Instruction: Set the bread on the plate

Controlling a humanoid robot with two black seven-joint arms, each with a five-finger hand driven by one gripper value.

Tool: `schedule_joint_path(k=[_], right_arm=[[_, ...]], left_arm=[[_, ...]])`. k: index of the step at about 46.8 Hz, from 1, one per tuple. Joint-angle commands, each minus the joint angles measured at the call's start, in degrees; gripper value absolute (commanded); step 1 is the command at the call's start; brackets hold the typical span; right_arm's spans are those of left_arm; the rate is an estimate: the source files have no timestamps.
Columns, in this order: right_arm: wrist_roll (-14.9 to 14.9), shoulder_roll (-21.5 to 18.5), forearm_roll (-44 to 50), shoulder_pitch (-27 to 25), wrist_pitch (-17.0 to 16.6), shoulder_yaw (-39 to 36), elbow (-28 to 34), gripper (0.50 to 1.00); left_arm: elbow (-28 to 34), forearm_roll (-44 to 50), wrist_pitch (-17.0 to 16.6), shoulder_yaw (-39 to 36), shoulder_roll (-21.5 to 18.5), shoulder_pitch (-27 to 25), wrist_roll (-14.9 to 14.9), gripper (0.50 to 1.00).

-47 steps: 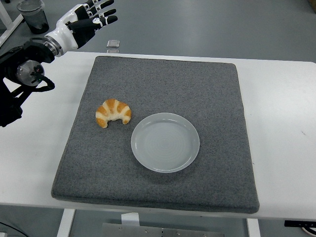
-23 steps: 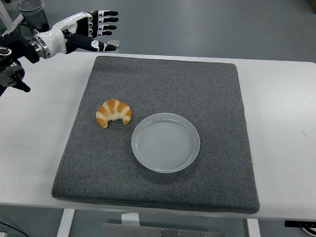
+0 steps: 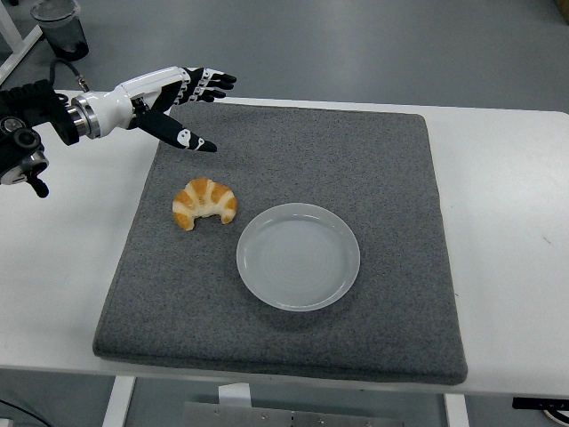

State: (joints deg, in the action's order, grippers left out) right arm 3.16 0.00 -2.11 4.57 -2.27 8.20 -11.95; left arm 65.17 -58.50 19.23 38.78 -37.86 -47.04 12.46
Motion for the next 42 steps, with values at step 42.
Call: schedule_joint_path(k=[42], right_arm=[[0.0,0.0,0.0,0.0,-0.01,0.06,0.0,0.932]], left_arm=[[5.94,-12.78,-3.4,-5.56,-2.75,3.98,0.99,0.96]])
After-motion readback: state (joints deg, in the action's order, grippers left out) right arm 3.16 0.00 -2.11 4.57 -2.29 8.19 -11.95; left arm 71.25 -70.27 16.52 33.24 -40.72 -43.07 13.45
